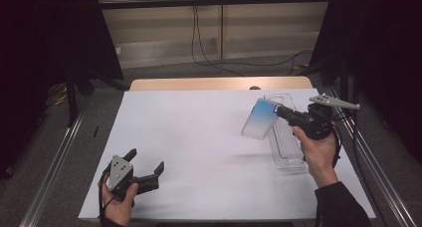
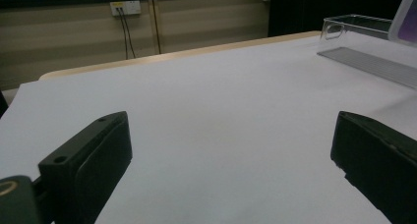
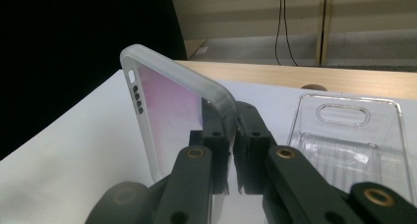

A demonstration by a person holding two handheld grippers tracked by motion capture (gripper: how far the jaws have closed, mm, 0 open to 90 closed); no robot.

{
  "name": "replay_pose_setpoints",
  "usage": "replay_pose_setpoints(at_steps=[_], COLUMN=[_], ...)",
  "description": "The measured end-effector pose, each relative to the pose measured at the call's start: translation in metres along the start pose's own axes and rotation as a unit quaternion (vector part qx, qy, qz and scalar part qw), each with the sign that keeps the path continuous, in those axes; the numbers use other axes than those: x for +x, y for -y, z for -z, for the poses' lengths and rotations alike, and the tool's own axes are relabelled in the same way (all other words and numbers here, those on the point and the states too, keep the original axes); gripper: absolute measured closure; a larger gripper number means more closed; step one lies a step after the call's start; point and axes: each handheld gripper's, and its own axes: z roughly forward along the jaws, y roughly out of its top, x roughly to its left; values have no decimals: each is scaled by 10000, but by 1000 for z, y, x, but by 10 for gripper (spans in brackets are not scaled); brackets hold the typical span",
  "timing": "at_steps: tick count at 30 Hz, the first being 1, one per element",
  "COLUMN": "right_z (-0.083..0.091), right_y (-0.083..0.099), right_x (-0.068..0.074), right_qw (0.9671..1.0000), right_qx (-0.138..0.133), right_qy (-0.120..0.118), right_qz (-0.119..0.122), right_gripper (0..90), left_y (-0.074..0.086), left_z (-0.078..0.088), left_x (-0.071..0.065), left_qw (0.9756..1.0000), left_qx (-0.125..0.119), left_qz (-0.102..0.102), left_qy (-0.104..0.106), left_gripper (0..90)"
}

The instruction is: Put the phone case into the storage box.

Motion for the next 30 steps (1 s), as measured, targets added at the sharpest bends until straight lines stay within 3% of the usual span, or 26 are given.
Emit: replay_pose_setpoints(at_steps=[7,13,19,25,30], right_z=[4,8,12,16,19], right_y=[-11,-19,-24,-31,-35], right_x=[-5,-9,-14,-21,-29], right_qw=[9999,9997,9994,9989,9981], right_qx=[-23,-27,-86,-134,-173], right_qy=[98,170,235,339,474], right_qz=[120,167,227,298,343], right_gripper=[849,849,849,849,849], left_y=[2,0,0,1,4], left_z=[-1,0,0,2,11], left_x=[2,0,2,6,8], left_qw=[10000,10000,10000,9995,9996], left_qx=[-1,-52,-51,-193,-276], left_qz=[47,38,55,209,35], left_qy=[-73,53,-22,-135,-97], left_gripper=[23,20,21,30,25])
